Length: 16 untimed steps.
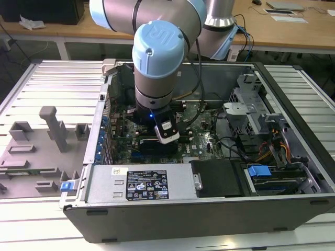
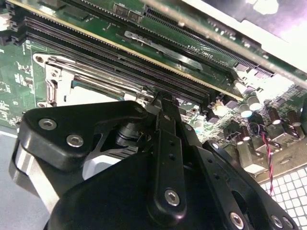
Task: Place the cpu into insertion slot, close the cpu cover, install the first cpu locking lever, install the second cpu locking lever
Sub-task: 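Install the second cpu locking lever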
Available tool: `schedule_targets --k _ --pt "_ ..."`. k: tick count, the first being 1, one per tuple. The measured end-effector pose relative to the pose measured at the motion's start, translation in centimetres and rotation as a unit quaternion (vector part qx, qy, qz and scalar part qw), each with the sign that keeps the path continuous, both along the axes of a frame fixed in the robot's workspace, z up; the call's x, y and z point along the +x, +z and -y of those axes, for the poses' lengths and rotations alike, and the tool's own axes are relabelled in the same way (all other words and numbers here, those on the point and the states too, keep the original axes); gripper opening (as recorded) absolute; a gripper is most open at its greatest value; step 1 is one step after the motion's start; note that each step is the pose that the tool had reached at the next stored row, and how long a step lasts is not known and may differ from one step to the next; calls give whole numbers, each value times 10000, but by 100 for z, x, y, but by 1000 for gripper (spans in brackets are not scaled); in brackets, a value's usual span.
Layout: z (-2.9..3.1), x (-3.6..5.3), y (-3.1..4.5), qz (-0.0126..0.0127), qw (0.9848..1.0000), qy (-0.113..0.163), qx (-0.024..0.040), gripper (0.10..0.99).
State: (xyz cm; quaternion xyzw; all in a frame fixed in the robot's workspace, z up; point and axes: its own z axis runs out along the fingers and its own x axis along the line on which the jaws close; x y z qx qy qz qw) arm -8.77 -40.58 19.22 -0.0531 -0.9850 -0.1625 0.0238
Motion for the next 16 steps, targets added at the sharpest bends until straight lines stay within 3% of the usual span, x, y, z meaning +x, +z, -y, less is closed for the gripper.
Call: schedule_targets --k 5,16 --pt "0 -1 38 1 10000 0 1 106" --pt "-8 -6 19 2 10000 0 1 106"
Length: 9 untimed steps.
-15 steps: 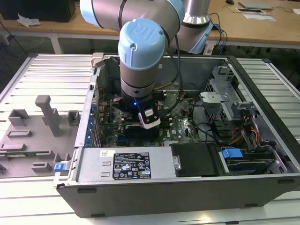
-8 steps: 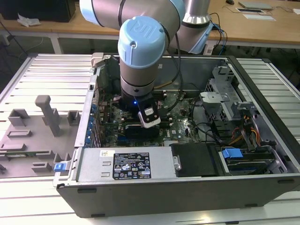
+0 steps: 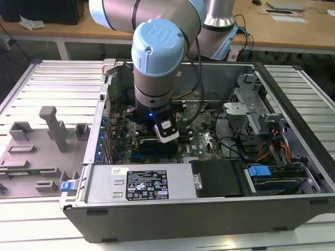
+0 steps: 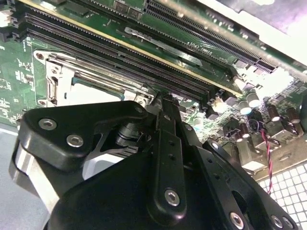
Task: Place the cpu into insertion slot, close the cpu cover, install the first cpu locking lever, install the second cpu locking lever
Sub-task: 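Install the second cpu locking lever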
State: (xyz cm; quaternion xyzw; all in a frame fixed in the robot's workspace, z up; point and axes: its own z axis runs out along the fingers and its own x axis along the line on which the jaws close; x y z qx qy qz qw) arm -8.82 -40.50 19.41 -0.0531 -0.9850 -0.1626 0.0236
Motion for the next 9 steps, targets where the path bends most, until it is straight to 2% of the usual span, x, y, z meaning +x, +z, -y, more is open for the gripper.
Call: schedule_targets --k 4,8,9 --pt "0 -3 -16 0 10000 0 -11 106" --pt "-2 -4 -19 1 9999 0 -104 106" --pt "-1 -4 -18 1 9999 0 -107 106"
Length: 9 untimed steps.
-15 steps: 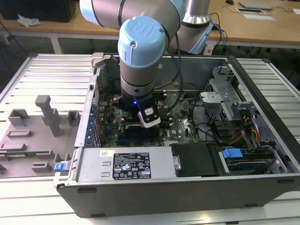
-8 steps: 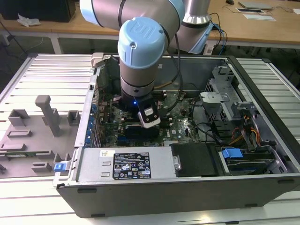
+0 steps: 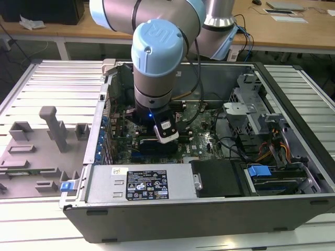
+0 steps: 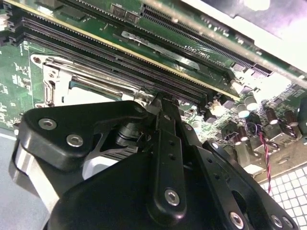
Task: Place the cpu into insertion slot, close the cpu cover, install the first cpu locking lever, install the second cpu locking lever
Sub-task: 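Install the second cpu locking lever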
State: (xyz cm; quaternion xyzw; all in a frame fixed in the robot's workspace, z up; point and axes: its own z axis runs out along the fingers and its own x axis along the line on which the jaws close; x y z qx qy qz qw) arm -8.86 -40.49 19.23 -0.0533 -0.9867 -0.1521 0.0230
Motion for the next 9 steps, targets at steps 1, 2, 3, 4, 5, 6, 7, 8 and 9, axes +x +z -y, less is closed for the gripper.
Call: schedule_targets --k 1,2,3,4,5,6,7,8,9 --pt "1 -1 1 0 10000 0 -2 106" --pt "1 -1 3 -1 10000 0 -3 106" --pt "1 -1 9 0 10000 0 -2 106" --pt "3 -2 39 -1 10000 -1 -6 106" --pt "2 -2 81 -2 10000 0 -4 106" --pt "1 -1 124 -1 10000 0 -3 106" --pt "1 -1 163 -1 10000 0 -2 106" --pt "1 -1 214 -1 10000 0 -2 106" --pt "0 8 224 -2 10000 0 -1 106"
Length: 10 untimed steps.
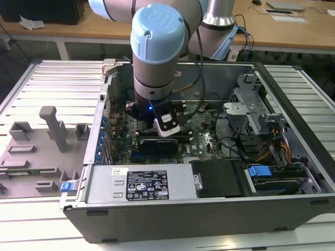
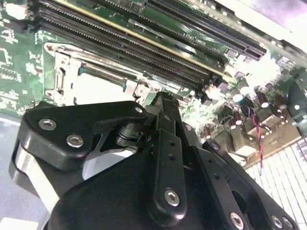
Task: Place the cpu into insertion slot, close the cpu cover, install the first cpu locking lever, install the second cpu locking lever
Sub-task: 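Install the second cpu locking lever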
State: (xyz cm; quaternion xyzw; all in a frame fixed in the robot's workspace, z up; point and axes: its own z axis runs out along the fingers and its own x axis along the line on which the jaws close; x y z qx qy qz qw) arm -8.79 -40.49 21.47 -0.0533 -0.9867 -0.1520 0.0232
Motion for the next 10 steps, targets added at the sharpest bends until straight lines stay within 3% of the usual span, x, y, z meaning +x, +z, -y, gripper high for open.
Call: schedule_targets --k 1,5,8,10 --pt "0 24 0 -5 10000 -1 -1 106" --pt "1 297 1 -41 10000 0 -3 106" --pt "1 393 1 -47 10000 -3 -5 106" --pt "-19 397 1 -47 10000 -4 -66 106"
